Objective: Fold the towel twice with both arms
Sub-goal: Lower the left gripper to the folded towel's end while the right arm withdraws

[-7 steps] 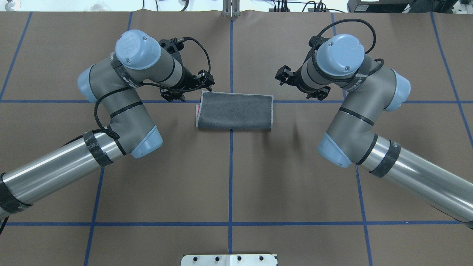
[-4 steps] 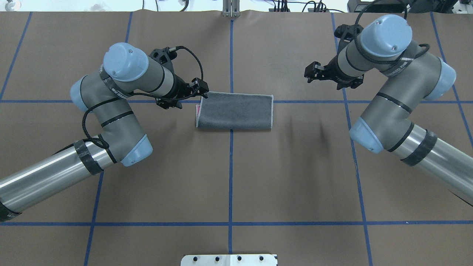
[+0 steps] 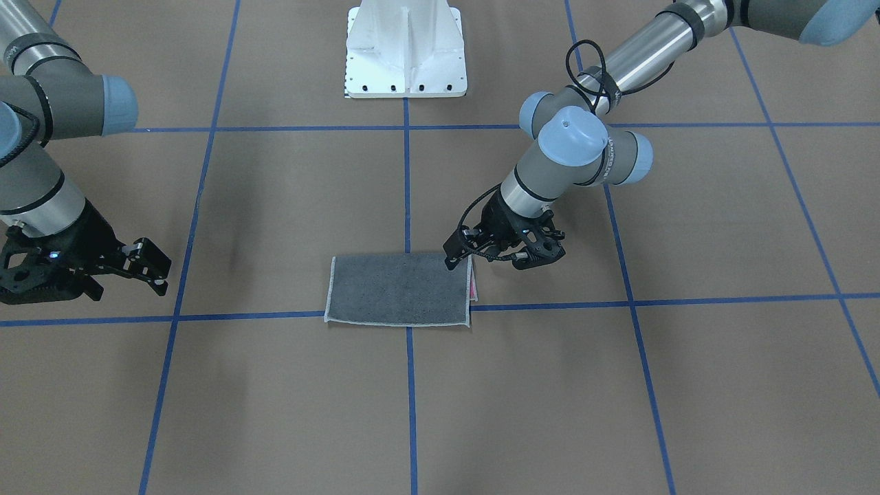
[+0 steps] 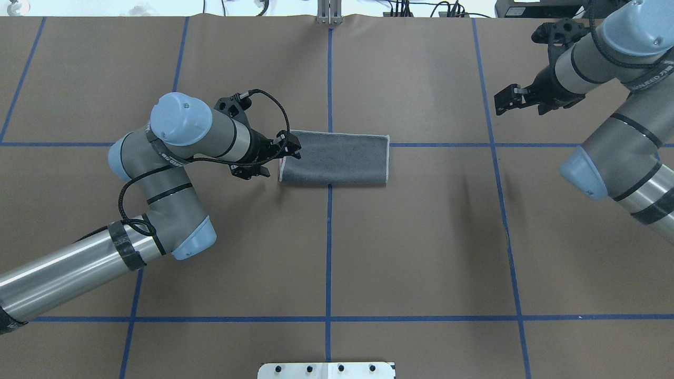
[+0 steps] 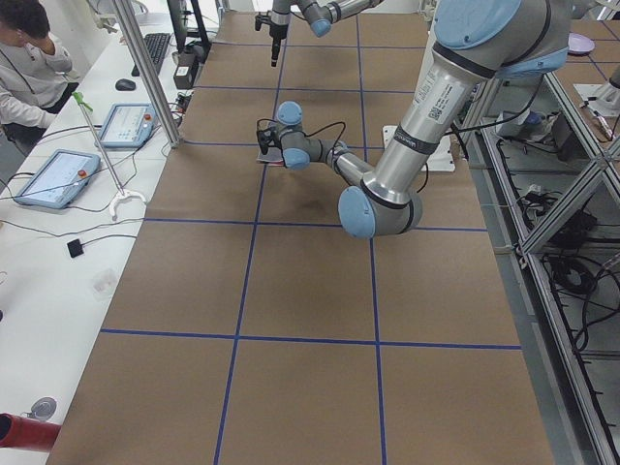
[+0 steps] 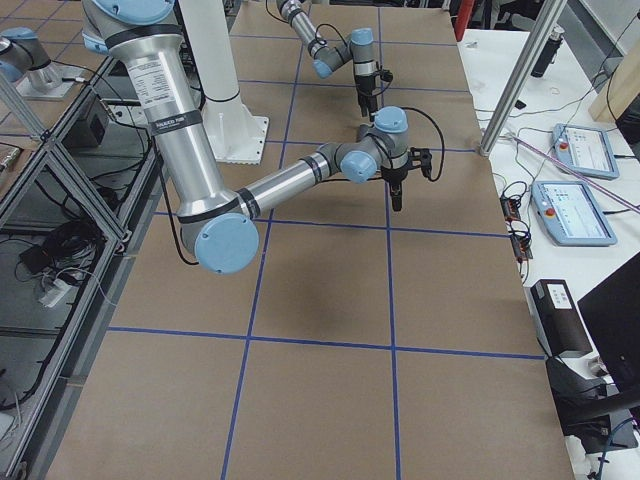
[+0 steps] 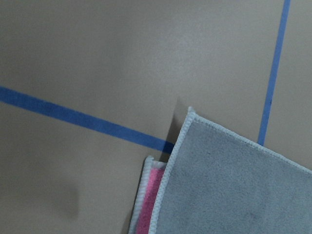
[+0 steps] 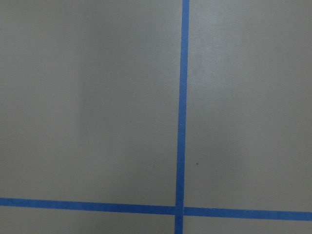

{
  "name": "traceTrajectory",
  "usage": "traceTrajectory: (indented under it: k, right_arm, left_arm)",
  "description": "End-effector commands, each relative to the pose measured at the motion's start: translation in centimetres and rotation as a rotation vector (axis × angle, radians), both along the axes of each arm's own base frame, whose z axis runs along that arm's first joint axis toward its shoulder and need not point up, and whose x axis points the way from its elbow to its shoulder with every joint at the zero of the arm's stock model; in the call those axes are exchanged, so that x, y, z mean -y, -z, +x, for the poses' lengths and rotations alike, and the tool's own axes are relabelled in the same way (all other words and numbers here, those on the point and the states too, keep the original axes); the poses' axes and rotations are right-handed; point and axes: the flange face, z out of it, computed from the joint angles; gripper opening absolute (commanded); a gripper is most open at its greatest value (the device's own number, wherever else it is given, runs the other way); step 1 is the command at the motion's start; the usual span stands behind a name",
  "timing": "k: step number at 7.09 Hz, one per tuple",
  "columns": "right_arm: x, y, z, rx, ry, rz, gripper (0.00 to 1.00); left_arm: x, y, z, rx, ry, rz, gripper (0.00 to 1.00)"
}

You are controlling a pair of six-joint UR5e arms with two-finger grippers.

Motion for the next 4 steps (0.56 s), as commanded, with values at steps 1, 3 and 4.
traceTrajectory:
  k: [1, 3, 4]
  right_arm:
    - [0.07, -0.19, 0.46, -0.002, 0.004, 0.007, 1.00]
    - [0.04, -0.19, 0.38, -0.003, 0.005, 0.007, 1.00]
    - [0.07, -0.27, 0.38, -0.005, 0.004, 0.007, 1.00]
  left_arm:
    - [-0.45, -0.08, 0.44, -0.006, 0.013, -0.026, 0.71]
    - [-0.83, -0.48, 0.85, 0.001, 0.006, -0.029, 0.63]
    - [-0.89, -0.55, 0.96, 0.003, 0.005, -0.029, 0.63]
